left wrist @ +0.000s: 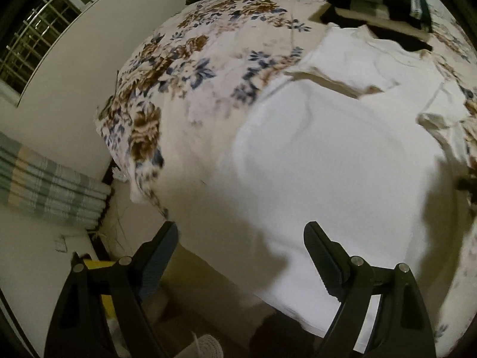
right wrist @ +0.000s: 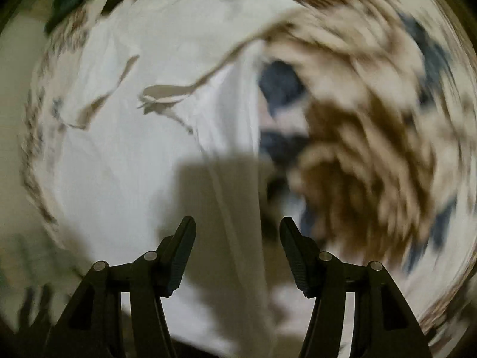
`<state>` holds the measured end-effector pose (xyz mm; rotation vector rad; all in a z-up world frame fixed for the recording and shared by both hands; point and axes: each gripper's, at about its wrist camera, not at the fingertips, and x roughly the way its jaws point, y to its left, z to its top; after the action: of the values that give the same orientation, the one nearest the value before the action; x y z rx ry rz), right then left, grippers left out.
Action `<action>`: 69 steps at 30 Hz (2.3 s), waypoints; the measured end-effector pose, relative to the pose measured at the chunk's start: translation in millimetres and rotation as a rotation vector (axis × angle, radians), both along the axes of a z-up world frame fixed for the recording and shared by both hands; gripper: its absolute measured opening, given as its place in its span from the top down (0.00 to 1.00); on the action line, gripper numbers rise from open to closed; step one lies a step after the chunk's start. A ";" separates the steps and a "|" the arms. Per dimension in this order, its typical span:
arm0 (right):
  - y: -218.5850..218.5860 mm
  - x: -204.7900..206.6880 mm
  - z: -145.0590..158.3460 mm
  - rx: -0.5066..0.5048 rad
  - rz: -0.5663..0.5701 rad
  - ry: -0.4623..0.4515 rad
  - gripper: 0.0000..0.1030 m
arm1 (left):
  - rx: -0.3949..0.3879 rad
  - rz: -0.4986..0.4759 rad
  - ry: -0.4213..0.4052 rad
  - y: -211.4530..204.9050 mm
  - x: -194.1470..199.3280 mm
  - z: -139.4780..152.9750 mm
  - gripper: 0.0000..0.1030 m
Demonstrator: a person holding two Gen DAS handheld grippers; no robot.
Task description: Fold small clothes
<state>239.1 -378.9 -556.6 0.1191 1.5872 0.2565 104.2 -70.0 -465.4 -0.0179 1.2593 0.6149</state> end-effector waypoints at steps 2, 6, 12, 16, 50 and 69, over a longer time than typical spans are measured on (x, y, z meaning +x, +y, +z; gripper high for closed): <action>-3.0 6.2 -5.7 -0.096 0.048 -0.003 0.41 | -0.010 0.000 0.000 -13.8 -3.7 -7.4 0.16; -59.0 -8.7 19.7 0.037 0.014 0.077 0.41 | -0.061 -0.011 -0.003 -33.6 -17.1 -25.3 0.16; -178.3 -61.4 69.2 0.058 -0.037 0.205 0.41 | -0.292 -0.100 0.032 -78.5 -45.3 -52.0 0.16; -243.2 -75.1 72.3 -0.007 -0.034 0.219 0.41 | -0.390 -0.264 0.084 -145.7 -53.8 -70.7 0.16; -219.4 239.7 -1.1 0.369 -0.246 0.136 0.79 | -0.203 -0.125 -0.048 -177.6 -63.4 -18.9 1.00; 92.6 261.1 139.0 0.064 0.028 -0.058 0.96 | -0.332 0.035 -0.170 26.4 -70.4 10.9 1.00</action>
<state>500.1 -286.3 -417.6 0.1385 1.5246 0.3301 33.8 -43.6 -454.5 -0.3618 1.1855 0.4192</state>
